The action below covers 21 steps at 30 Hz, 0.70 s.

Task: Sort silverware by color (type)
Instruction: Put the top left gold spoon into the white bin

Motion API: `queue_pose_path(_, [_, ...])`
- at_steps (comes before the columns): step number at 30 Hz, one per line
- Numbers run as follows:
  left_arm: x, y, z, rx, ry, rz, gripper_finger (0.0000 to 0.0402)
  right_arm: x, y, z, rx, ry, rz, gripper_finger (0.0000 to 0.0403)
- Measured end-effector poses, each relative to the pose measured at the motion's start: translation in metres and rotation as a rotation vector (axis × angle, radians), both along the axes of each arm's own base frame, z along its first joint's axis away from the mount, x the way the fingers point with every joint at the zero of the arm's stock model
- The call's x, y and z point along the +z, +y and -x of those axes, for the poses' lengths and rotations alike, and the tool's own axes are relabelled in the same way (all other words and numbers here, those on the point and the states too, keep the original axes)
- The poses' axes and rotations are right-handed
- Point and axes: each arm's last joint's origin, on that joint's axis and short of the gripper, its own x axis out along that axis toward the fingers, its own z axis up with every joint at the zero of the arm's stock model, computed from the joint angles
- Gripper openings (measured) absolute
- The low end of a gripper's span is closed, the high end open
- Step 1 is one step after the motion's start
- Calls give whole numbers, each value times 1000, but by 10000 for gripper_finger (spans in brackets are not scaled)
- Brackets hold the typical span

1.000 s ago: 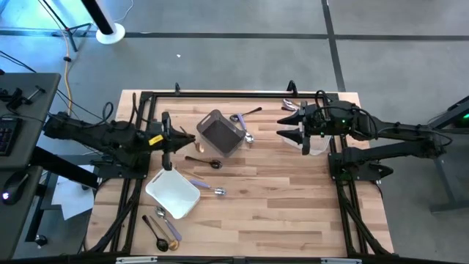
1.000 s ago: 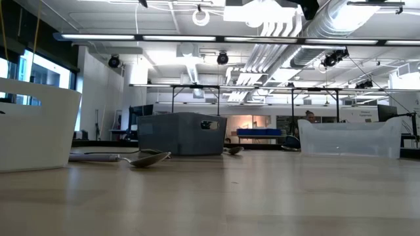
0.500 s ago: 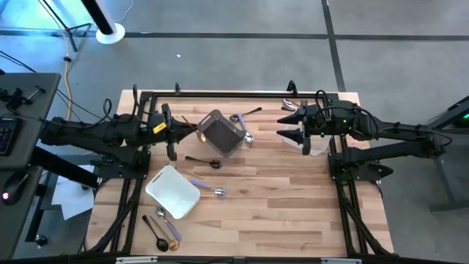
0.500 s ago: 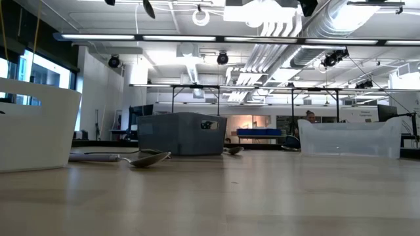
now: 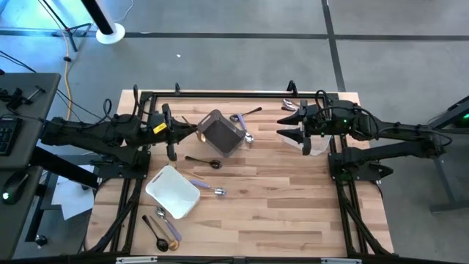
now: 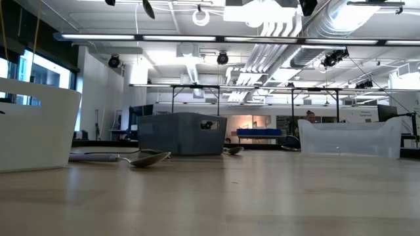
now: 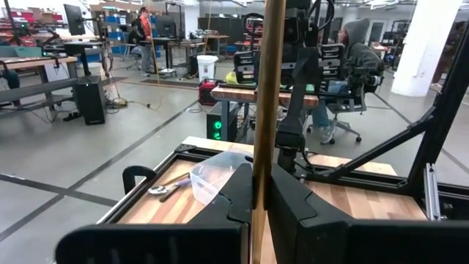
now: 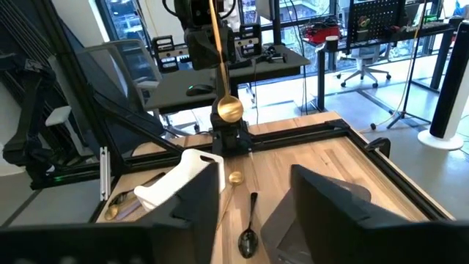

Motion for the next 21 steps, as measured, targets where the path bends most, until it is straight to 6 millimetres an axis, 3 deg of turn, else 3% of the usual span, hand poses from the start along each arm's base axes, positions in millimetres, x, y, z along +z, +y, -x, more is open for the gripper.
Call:
queue_pose_path(7, [0,0,0,0,1,0,8,0,0,0,0,0,0,12])
queue_pose_path(21, [3,0,0,0,-1,3,8,-1,0,0,12,11,24,2])
